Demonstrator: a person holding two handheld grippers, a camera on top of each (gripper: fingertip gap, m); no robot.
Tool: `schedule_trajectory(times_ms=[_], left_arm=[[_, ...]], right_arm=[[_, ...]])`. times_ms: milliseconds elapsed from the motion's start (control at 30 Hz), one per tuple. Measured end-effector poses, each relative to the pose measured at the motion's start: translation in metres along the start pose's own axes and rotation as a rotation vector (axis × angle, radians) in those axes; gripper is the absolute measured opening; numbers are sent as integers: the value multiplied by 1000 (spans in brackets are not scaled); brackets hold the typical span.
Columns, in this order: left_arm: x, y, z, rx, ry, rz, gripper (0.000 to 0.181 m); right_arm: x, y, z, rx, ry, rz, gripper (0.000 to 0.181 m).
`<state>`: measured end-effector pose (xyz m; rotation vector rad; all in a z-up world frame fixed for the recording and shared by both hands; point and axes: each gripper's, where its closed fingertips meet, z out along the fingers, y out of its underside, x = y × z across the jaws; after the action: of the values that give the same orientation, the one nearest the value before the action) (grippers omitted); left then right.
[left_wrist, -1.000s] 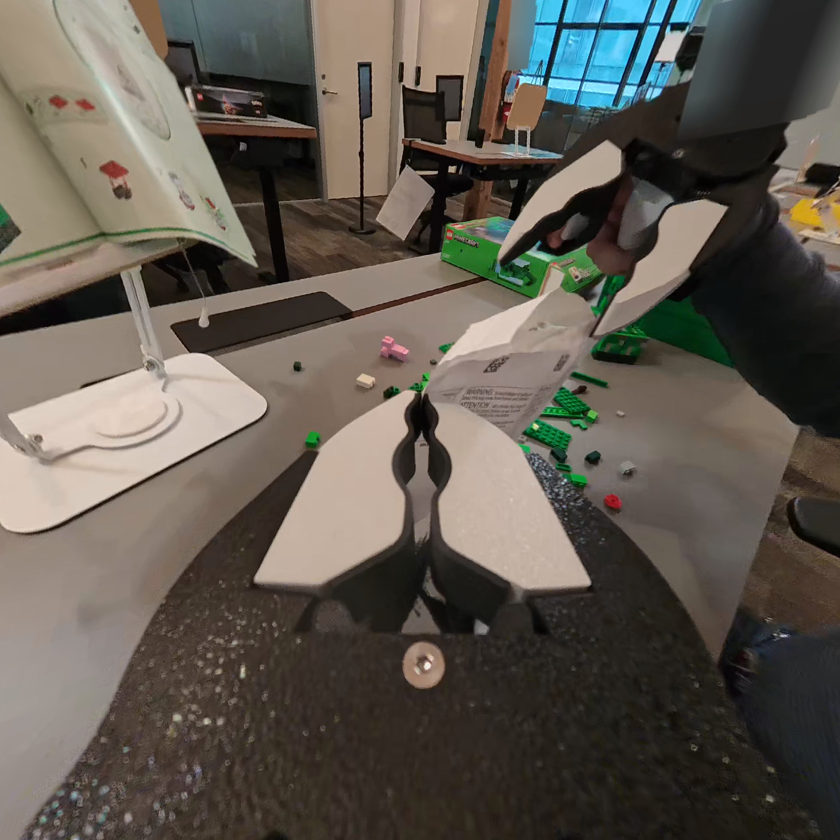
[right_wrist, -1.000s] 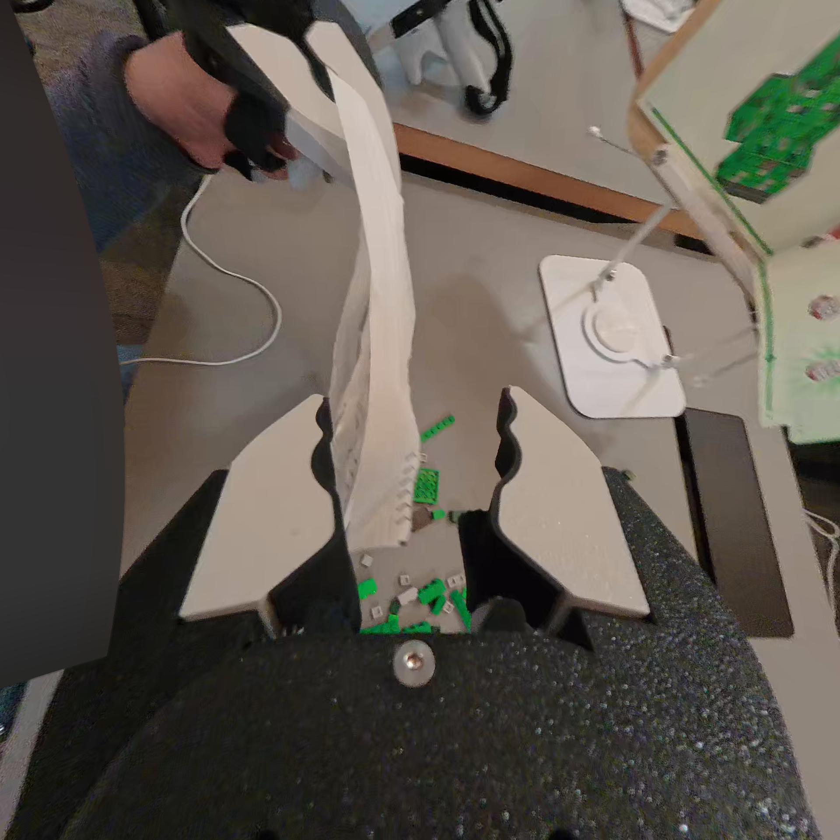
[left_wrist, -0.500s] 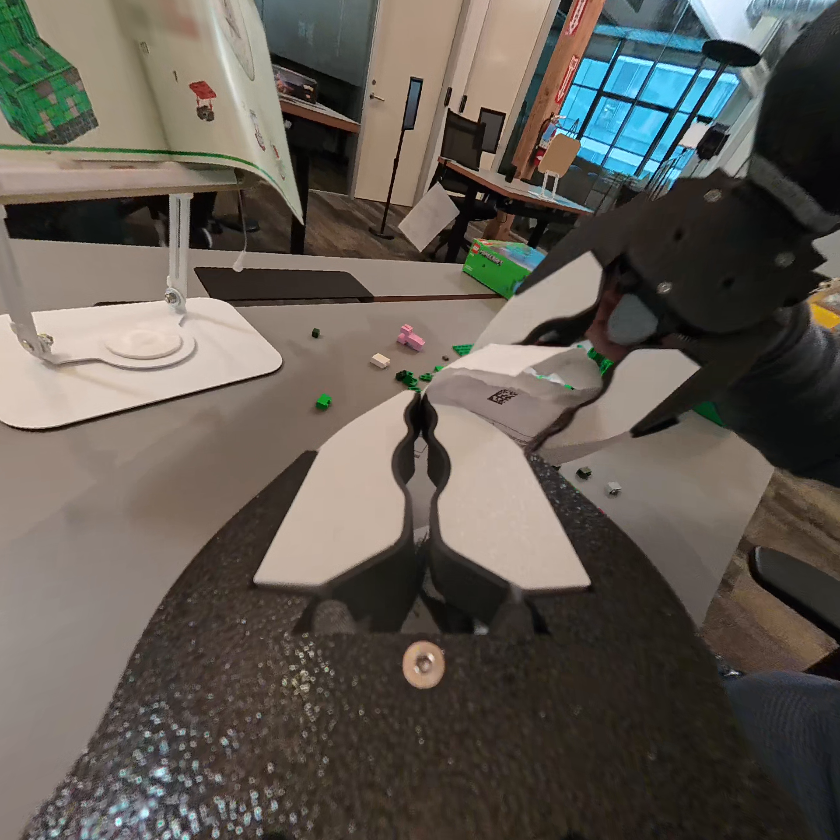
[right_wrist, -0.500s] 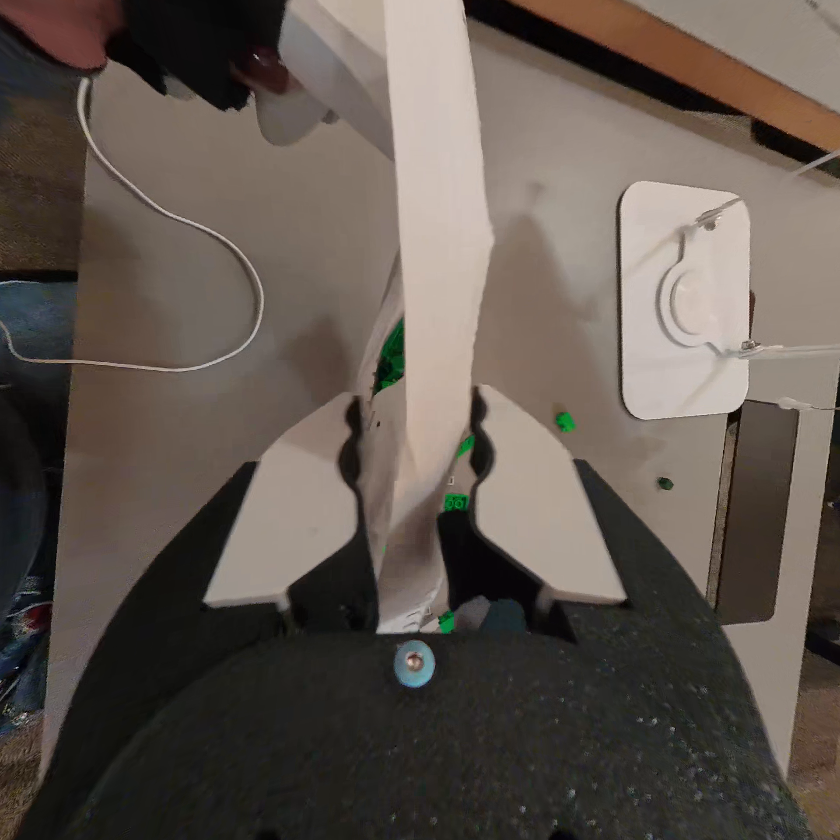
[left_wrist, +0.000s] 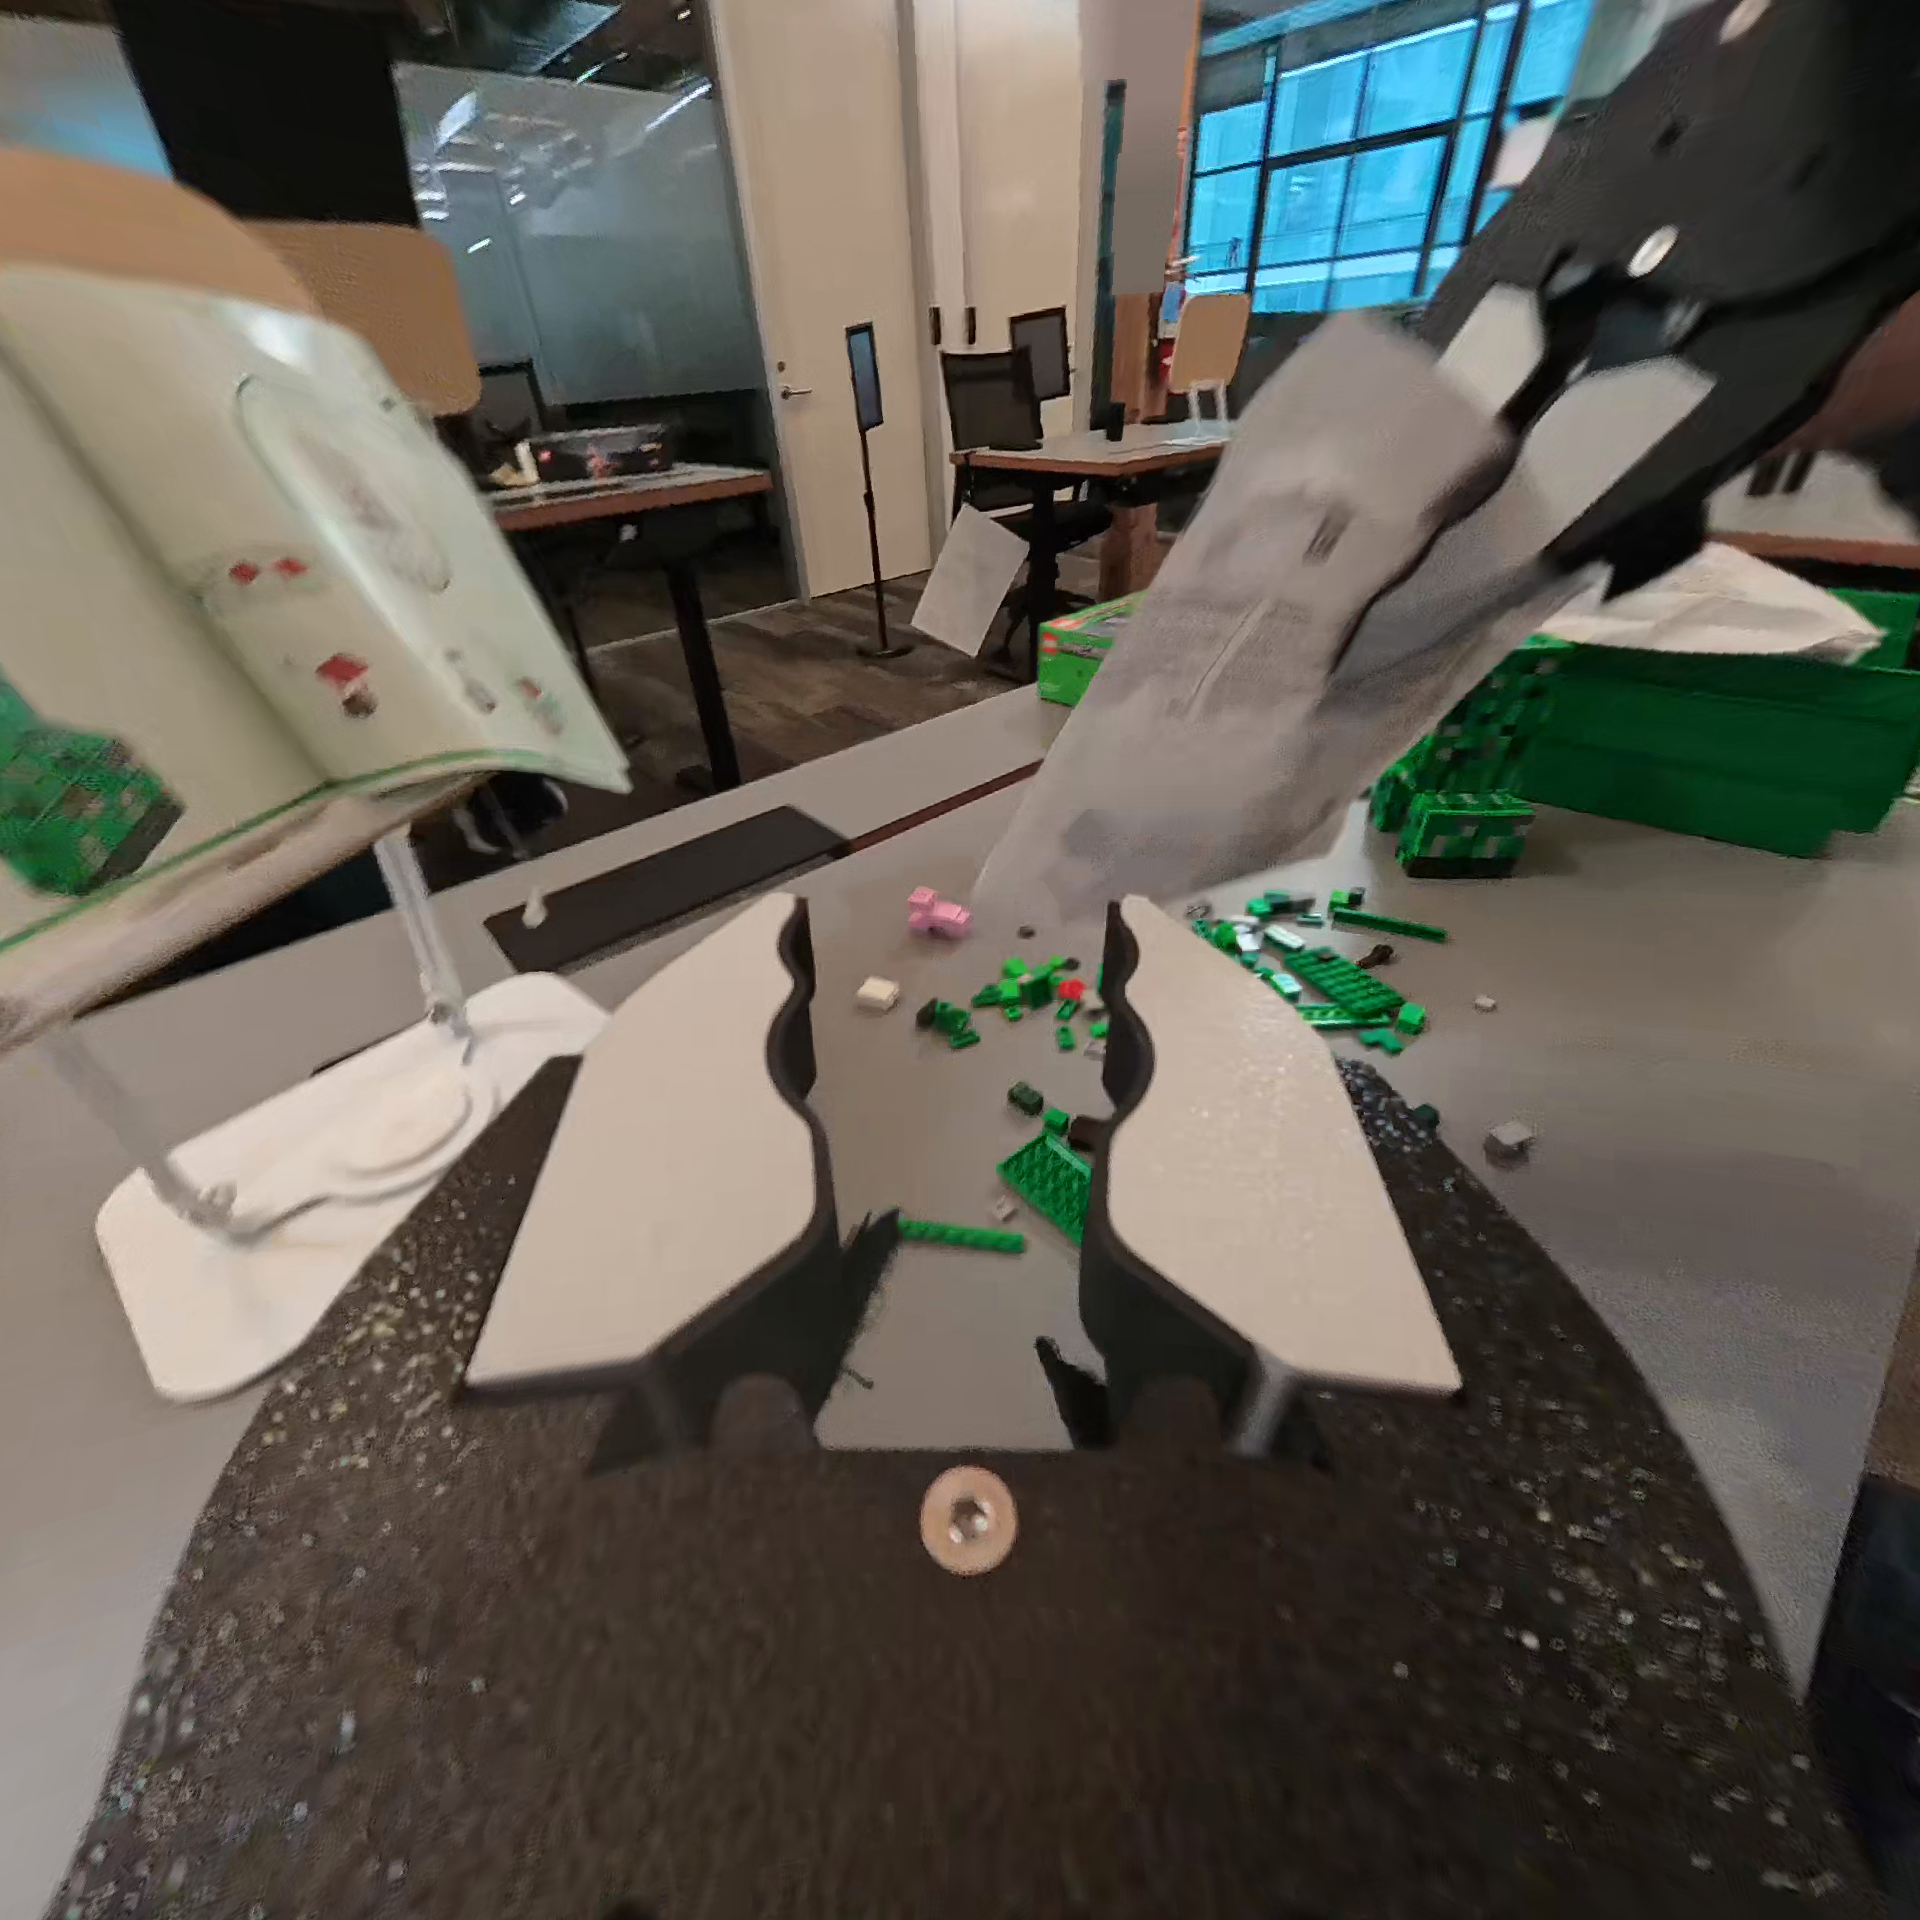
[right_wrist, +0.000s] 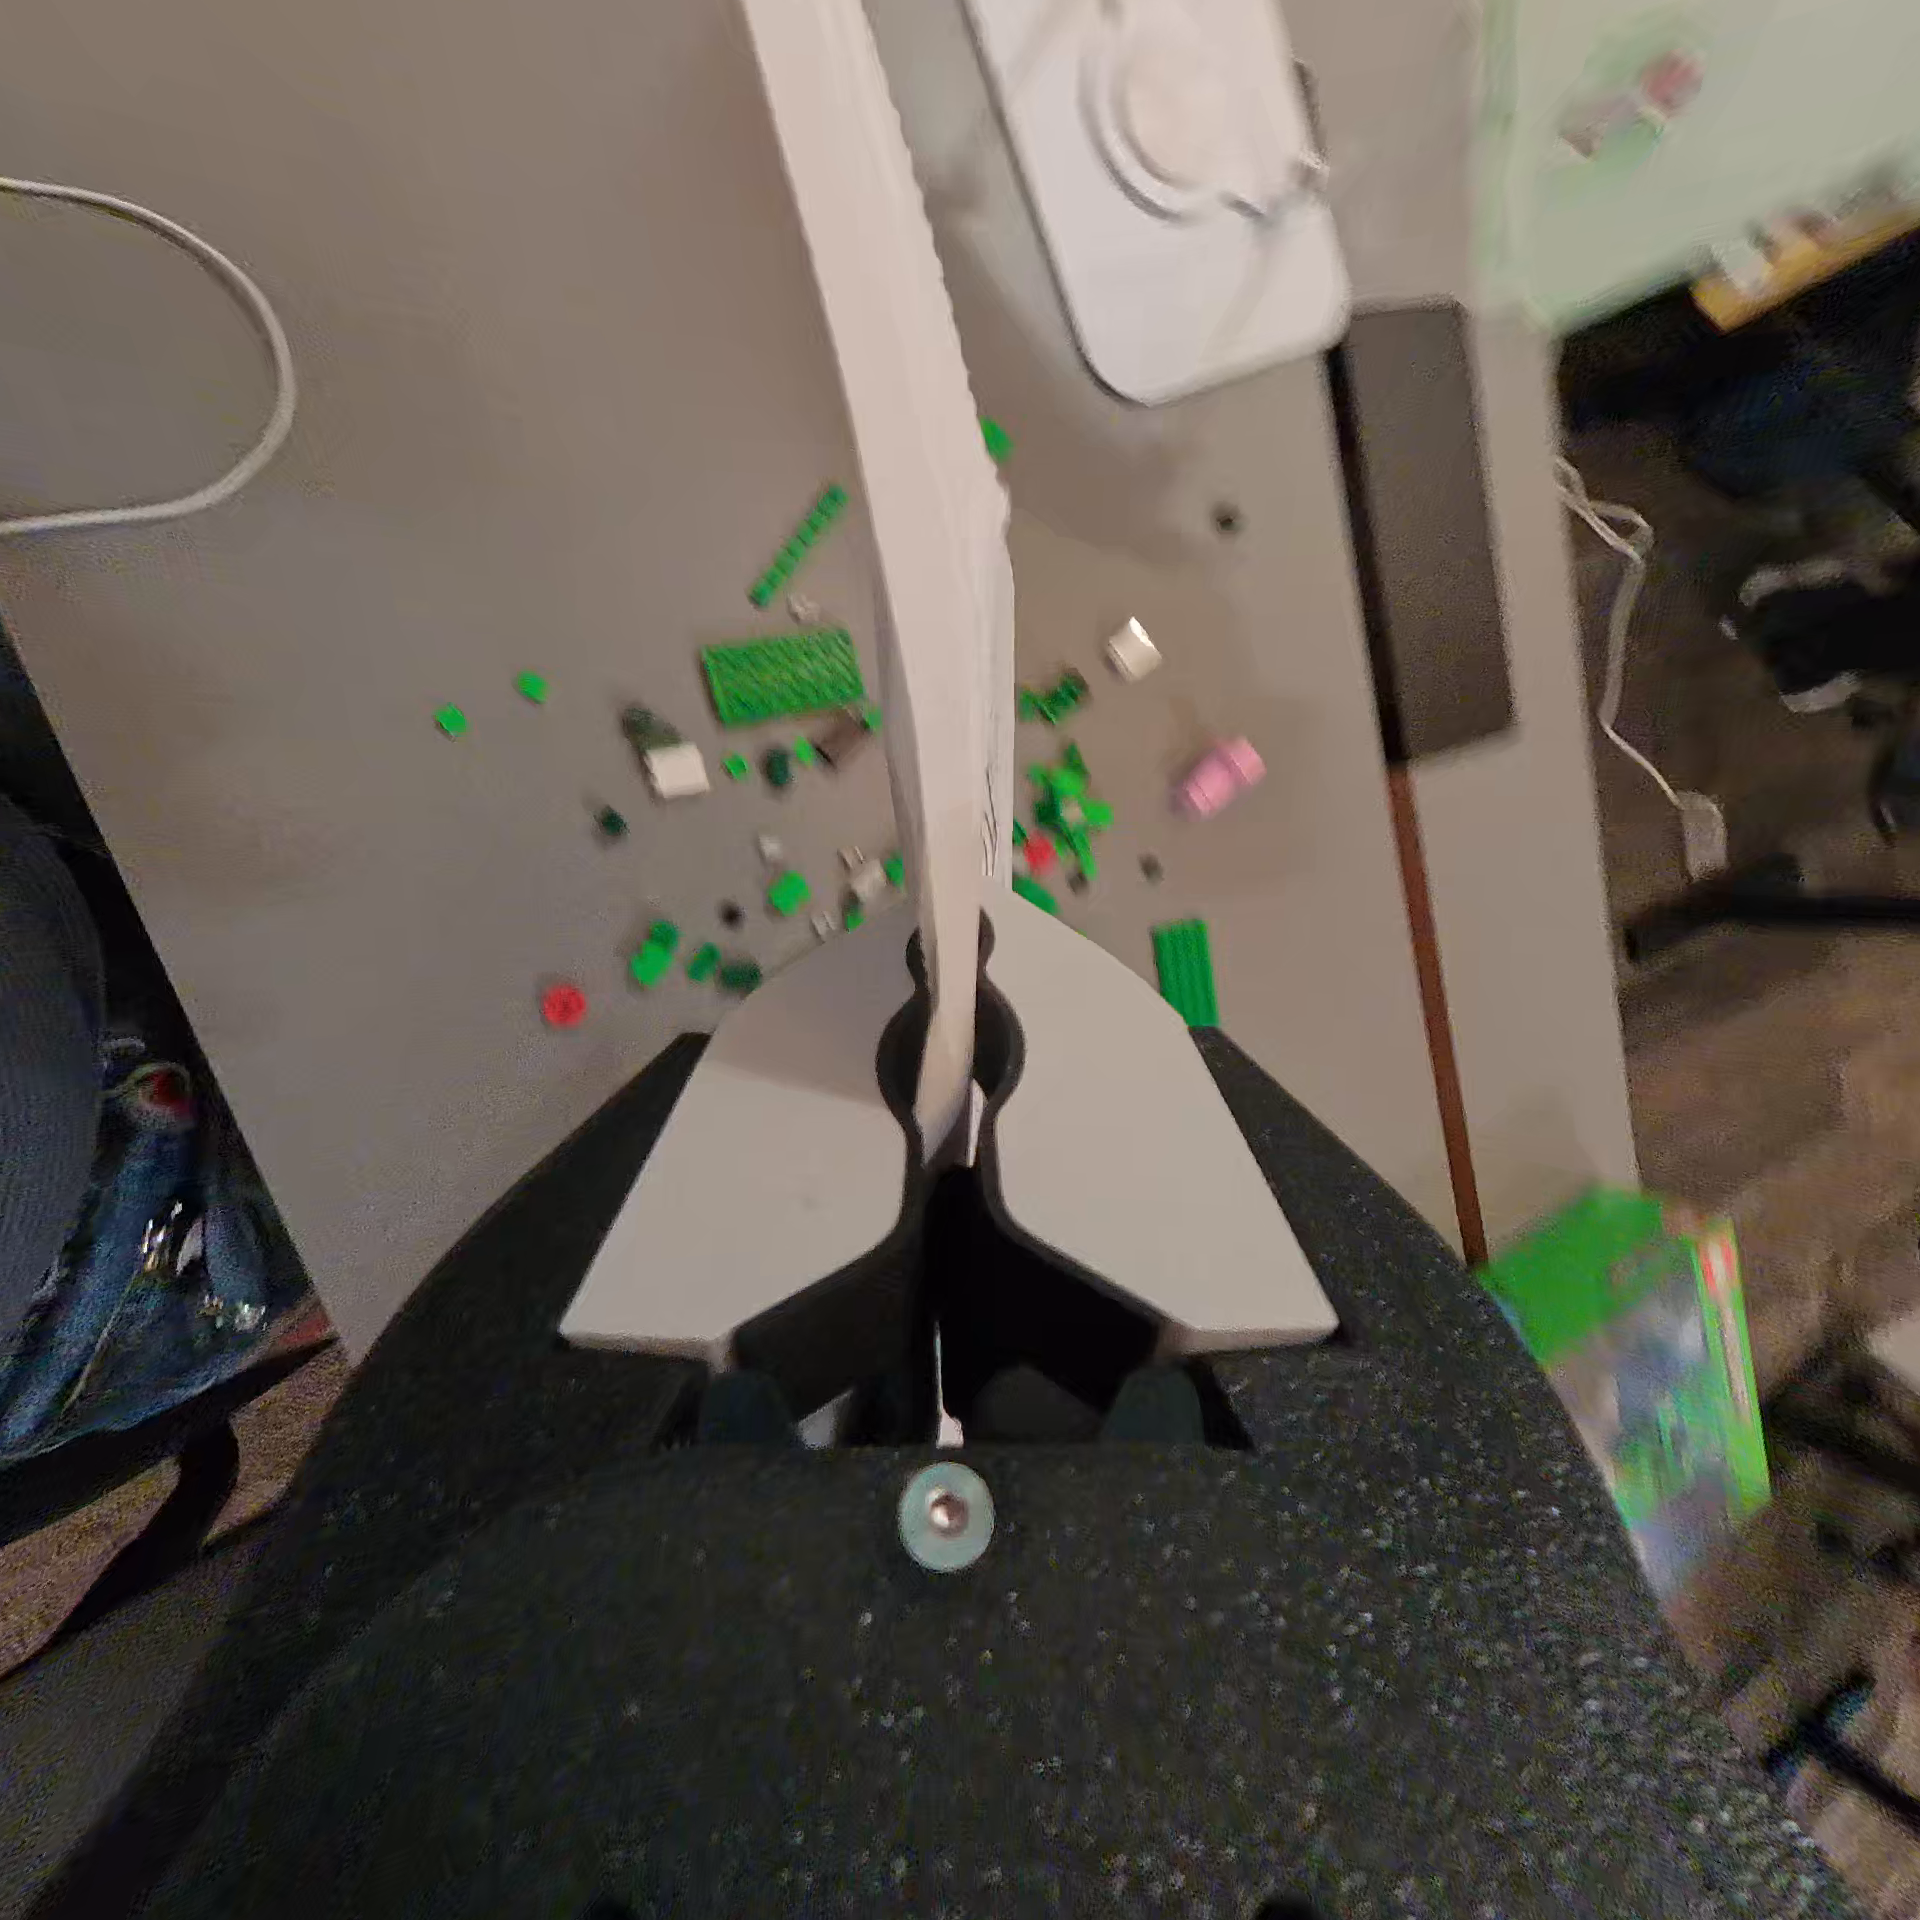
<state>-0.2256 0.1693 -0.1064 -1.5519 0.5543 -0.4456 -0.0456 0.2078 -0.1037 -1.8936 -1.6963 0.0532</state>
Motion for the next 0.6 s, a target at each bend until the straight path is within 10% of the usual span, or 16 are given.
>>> schedule_trajectory(times_ms=[333, 600], left_arm=[[69, -10, 99, -28, 119, 138, 35], [106, 12, 145, -124, 116, 171, 33]], right_arm=[[97, 252, -254, -173, 570, 492, 1], [129, 445, -261, -402, 577, 804, 2]])
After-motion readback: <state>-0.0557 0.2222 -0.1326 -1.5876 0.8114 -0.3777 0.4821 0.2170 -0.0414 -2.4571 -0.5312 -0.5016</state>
